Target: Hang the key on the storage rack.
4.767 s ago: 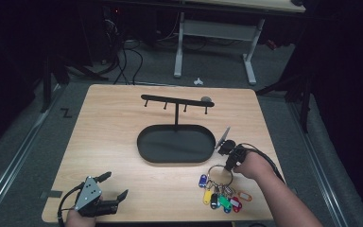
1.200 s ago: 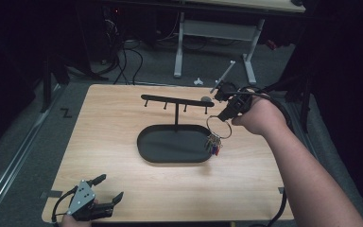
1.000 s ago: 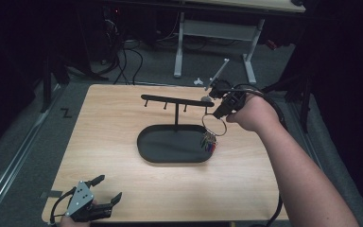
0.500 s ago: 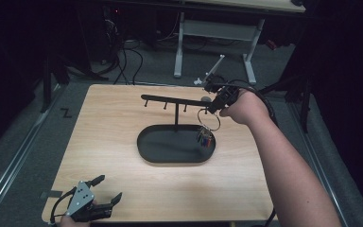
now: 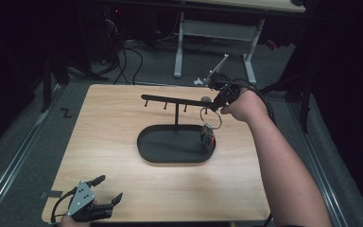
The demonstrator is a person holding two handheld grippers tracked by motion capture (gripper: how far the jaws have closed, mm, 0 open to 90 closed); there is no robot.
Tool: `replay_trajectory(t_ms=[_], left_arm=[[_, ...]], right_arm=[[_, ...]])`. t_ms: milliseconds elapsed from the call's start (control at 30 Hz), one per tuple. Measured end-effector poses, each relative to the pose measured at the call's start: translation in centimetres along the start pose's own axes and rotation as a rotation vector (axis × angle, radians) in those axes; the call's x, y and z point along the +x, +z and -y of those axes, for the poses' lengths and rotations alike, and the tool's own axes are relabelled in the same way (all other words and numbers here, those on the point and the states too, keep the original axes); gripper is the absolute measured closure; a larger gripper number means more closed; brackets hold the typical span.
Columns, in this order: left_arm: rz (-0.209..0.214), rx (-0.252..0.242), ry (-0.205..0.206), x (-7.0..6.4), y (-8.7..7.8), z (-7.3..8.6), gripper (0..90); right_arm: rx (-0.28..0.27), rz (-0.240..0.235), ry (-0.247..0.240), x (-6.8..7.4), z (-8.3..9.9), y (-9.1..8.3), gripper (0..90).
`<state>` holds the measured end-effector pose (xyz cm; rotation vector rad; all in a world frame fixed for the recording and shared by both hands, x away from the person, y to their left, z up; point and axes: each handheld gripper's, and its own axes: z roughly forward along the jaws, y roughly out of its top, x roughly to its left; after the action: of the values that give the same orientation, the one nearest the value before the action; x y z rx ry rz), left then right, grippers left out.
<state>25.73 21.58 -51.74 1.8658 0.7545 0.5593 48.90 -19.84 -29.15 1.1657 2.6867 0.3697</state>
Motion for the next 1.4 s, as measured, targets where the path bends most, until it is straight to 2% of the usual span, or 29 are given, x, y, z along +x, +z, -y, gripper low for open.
replay_trajectory(t_ms=[167, 267, 367, 433, 467, 500, 533, 567, 600, 633, 800, 1033, 1233, 1267, 1400], left_arm=[[0.0, -0.001, -0.001, 0.0, 0.1, 0.0, 15.0], [-0.002, -0.004, -0.003, 0.0, 0.1, 0.1, 15.0], [0.0, -0.001, -0.003, 0.0, 0.1, 0.0, 15.0], [0.002, -0.002, 0.001, 0.0, 0.1, 0.0, 15.0], [0.003, -0.003, 0.001, 0.0, 0.1, 0.0, 15.0], [0.004, -0.003, 0.002, 0.0, 0.1, 0.0, 15.0], [0.004, -0.003, 0.002, 0.0, 0.2, 0.0, 15.0], [0.005, -0.002, 0.001, -0.1, 0.2, 0.0, 15.1], [0.003, -0.004, 0.001, -0.1, 0.2, 0.0, 15.0], [0.004, -0.003, 0.001, -0.1, 0.2, 0.0, 15.0], [0.005, -0.007, 0.0, 0.0, 0.3, -0.1, 15.0], [0.008, -0.005, 0.003, -0.2, 0.3, -0.2, 15.0], [0.017, -0.004, 0.002, -0.1, 0.9, -0.4, 15.1], [0.023, -0.008, 0.01, -0.2, 1.0, -0.4, 15.0], [0.027, -0.016, 0.006, -0.1, 1.3, -0.6, 15.0]], right_arm=[[-0.028, 0.016, 0.005, -0.3, -0.3, 0.5, 90.0], [-0.039, 0.016, 0.025, -0.2, -0.5, 0.5, 88.3], [-0.05, 0.021, 0.012, -0.1, -0.5, 0.3, 86.0], [-0.053, 0.031, 0.005, 0.0, -0.5, 0.2, 82.7], [-0.052, 0.033, 0.027, 0.1, -0.3, 0.2, 81.5], [-0.056, 0.035, 0.012, 0.0, -0.3, 0.1, 79.9], [-0.053, 0.043, 0.029, 0.2, -0.1, 0.1, 77.7], [-0.061, 0.046, 0.011, 0.1, -0.1, 0.1, 75.8], [-0.062, 0.059, 0.015, 0.2, 0.1, 0.2, 70.4], [-0.062, 0.059, 0.015, 0.2, 0.1, 0.2, 70.4], [-0.087, 0.076, 0.035, 0.0, 0.9, 0.2, 56.4], [-0.102, 0.083, 0.033, -0.4, 1.9, 0.4, 52.9], [-0.129, 0.09, 0.073, -0.7, 3.1, 0.4, 46.6], [-0.14, 0.086, 0.088, -0.8, 3.6, 0.6, 44.3], [-0.149, 0.076, 0.098, -0.9, 4.5, 1.3, 39.4]])
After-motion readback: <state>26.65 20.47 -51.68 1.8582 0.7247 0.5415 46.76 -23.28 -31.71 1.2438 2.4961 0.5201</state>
